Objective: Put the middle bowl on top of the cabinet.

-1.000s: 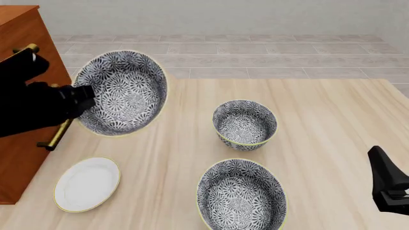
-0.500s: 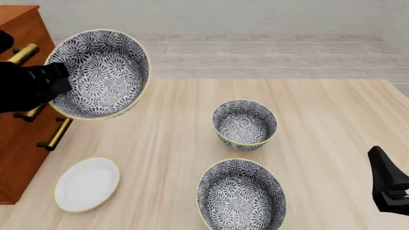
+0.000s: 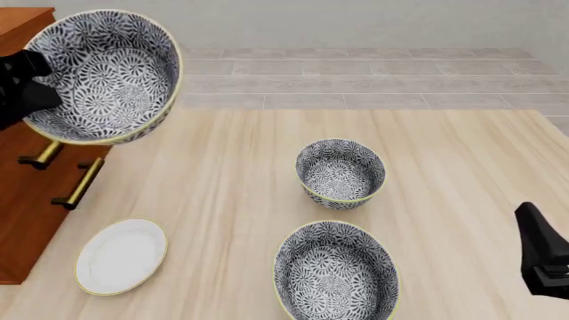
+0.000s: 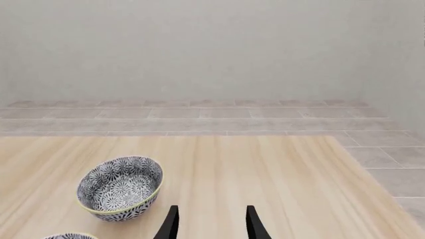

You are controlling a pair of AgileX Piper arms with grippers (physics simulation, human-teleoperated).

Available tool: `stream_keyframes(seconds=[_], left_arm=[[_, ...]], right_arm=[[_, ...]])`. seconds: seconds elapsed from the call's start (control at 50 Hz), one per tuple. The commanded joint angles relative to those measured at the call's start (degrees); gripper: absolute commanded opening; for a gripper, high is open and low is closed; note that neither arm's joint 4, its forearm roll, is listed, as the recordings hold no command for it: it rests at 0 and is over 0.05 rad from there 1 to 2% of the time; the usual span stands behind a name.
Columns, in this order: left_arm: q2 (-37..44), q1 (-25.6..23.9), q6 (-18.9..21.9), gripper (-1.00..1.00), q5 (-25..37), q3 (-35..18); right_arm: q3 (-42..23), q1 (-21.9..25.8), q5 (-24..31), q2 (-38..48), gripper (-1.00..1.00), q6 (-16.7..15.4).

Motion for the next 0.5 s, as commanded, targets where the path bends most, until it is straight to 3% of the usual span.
stream_keyframes(seconds=[0.02,0.5], left_arm=[[-1.30,1.51,-0.91,-1.00,3.61,-3.61],[-0.70,4.07,-2.36,-1.00,6.26,-8.76]], right_arm=[[-0.33,-0.08,0.54,-0.57,1.00,-0.09],[-0.09,0.25,0.31,-0.41,1.00,0.10]])
